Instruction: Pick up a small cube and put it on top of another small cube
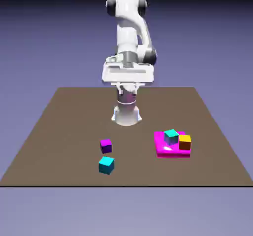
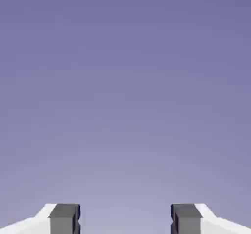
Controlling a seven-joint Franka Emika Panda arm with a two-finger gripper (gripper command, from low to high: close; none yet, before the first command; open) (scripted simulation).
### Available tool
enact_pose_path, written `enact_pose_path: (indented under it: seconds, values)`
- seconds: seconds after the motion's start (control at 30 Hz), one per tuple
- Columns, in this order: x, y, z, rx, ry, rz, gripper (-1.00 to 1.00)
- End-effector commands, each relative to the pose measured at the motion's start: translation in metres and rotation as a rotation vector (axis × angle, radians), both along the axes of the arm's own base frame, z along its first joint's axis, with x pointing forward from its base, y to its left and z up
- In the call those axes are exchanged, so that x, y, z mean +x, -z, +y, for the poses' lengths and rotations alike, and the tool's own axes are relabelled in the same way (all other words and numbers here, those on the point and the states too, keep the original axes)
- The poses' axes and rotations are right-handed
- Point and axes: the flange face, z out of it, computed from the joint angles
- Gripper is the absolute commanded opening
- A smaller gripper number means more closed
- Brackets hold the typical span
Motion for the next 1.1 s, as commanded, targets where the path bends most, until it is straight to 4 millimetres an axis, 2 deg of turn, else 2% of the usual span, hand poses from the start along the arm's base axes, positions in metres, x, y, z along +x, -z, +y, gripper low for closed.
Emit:
enact_pose_path:
  seconds: [0.0, 0.2, 0.43, 0.77, 1.07]
  values:
    - [0.007, 0.011, -0.008, 0.021, 0.024, 0.059, 0.00]
    - [0.033, 0.079, -0.056, 0.158, 0.163, 0.405, 0.00]
    - [0.039, 0.160, -0.105, 0.340, 0.310, 0.784, 0.00]
    - [0.015, 0.260, -0.161, 0.642, 0.495, 1.249, 0.00]
    - [-0.017, 0.327, -0.201, 0.946, 0.631, 1.569, 0.00]
